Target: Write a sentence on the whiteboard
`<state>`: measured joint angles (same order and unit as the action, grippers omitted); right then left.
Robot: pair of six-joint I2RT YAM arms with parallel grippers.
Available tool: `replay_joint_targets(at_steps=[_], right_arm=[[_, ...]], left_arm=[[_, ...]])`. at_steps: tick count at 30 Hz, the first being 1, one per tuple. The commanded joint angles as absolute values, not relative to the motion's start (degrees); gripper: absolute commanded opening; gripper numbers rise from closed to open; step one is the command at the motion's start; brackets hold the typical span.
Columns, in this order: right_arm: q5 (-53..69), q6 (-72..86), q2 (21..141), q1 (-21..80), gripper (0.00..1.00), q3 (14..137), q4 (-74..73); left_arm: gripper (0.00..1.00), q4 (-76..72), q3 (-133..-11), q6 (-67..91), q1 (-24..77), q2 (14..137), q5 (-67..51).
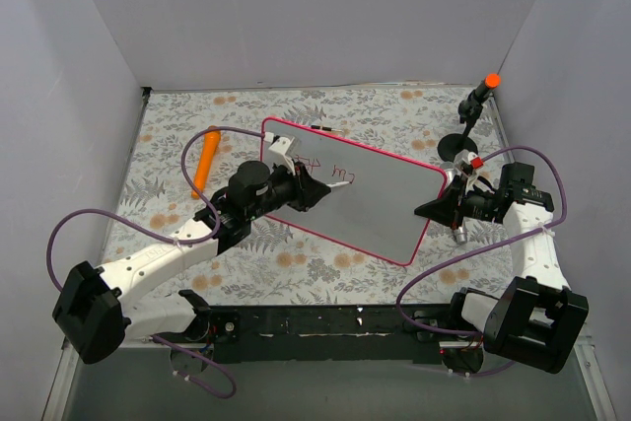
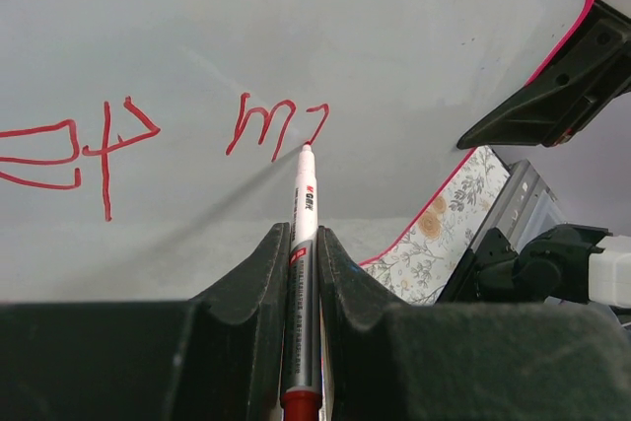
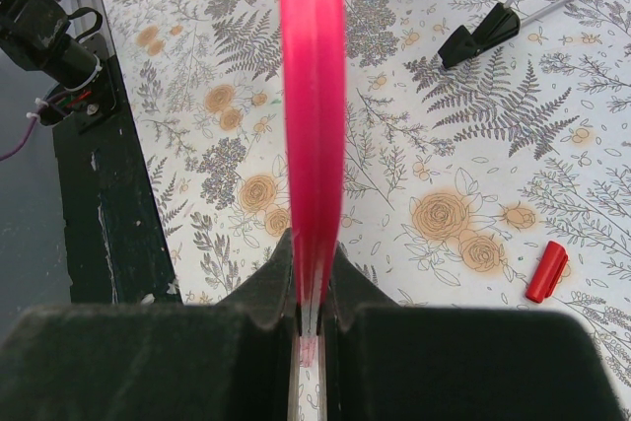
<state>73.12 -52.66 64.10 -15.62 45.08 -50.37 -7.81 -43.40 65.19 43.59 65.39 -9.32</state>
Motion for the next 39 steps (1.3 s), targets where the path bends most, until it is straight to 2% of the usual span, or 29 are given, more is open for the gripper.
replay_joint_targets(at_steps=[1,15,29,39], right_arm=[[67.5,-56.0,63.3,-15.1,0.01,45.2,-47.9],[67.4,-56.0,63.4,-15.1,0.01,45.2,-48.0],[67.4,-56.1,63.4,-15.1,0.01,45.2,-47.8],[67.3,-56.0,63.2,-15.1,0.01,45.2,-47.9]], left_arm=[[0.0,-7.8,-46.9,63.2,43.3,64.8,-4.7],[0.0,-7.6,-49.9,62.4,43.2,66.4,-5.0],[0.0,-7.6,-46.4,64.0,43.2,60.9,-12.2],[0.0,-9.8,-46.6,65.5,43.2,66.5,-15.5]])
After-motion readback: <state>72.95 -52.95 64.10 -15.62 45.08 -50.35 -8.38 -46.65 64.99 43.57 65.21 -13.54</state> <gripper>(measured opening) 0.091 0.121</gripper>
